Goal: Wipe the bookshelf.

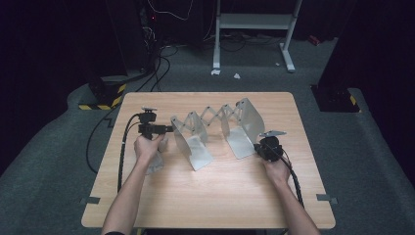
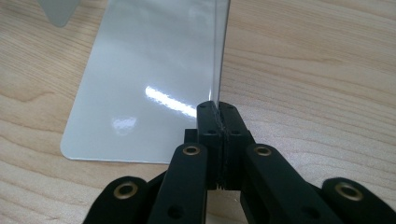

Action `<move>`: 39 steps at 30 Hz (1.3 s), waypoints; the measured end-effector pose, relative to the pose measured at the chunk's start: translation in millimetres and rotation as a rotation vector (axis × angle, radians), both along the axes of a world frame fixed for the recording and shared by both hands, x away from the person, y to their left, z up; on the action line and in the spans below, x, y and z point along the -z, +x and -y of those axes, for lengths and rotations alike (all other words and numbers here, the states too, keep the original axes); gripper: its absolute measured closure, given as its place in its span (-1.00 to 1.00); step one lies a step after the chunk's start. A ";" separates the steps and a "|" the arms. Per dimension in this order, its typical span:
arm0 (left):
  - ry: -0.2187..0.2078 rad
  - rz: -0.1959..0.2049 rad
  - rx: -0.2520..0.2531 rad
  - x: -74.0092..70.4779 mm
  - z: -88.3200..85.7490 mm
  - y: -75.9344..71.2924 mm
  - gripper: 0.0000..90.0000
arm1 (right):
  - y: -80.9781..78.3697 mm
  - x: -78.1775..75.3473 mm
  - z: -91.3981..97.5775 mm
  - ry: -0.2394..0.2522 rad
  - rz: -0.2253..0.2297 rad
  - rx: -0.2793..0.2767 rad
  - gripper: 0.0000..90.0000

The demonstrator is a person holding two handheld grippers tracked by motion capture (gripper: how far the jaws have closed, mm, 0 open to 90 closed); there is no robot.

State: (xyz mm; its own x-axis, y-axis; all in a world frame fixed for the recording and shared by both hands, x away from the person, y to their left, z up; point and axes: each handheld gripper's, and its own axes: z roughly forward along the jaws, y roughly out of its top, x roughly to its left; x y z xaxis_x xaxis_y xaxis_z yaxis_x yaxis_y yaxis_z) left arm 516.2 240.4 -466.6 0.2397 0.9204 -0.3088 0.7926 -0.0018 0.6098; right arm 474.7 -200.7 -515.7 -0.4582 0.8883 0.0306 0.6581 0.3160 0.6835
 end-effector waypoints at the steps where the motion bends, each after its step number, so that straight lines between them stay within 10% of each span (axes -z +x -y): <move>1: 0.000 0.000 0.000 0.0 0.0 0.0 -0.19 | 0.0 0.0 0.0 0.000 0.000 0.000 0.99; 7: -0.012 -0.006 -0.013 -3.9 5.5 3.9 -0.07 | 0.3 -0.8 -3.7 -0.025 0.005 -0.003 0.98; 19: 0.035 0.007 0.131 -12.9 19.8 -14.4 -0.09 | 4.2 -2.4 -3.6 -0.004 -0.019 -0.027 0.97; 25: -0.005 0.008 0.128 -9.3 24.5 -36.0 -0.07 | 6.4 -1.2 -14.6 -0.002 -0.018 -0.032 0.95; 39: 0.074 0.023 0.131 -14.9 36.4 -69.7 -0.06 | 22.5 -1.7 -29.2 -0.029 -0.011 -0.040 0.98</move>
State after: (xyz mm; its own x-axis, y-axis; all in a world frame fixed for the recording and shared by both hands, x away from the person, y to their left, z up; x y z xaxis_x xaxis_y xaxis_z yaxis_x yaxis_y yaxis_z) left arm 446.6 204.0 -451.7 0.3659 0.9006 -0.2348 0.7685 -0.1501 0.6220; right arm 497.2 -171.5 -514.0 -0.4936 0.8696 0.0100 0.6515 0.3621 0.6667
